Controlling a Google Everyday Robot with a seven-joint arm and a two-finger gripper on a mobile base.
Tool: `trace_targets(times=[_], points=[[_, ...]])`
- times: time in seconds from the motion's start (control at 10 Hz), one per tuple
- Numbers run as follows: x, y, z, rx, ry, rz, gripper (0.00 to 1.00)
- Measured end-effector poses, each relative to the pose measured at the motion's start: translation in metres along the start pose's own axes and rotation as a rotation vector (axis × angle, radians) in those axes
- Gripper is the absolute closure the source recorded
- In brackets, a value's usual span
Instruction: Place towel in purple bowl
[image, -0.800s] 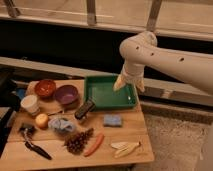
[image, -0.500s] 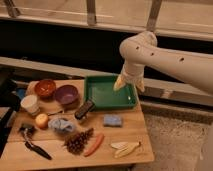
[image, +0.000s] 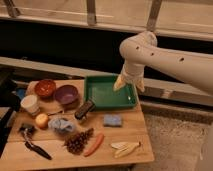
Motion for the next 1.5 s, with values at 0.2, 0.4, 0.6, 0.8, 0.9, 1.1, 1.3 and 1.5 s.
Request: trace_targets(times=[0.2,0.4,0.6,0.8,0.9,1.1,1.3,1.5], points=[[0.0,0.0,0.0,0.0,0.0,0.0,0.2],[0.0,0.0,0.001,0.0,0.001,0.0,0.2],[0.0,0.0,0.001,0.0,0.001,0.0,0.2],[0.0,0.0,0.001,0.0,0.002,0.0,0.2],[0.0,0.0,0.001,0.0,0.001,0.0,0.2],[0.0,-0.001,0.0,-0.002,-0.001,0.0,0.2],[-0.001,0.003,0.001,0.007,-0.003,-0.033,0.2],[-0.002,0.032,0.003,-0.01,-0.006,-0.098,0.2]])
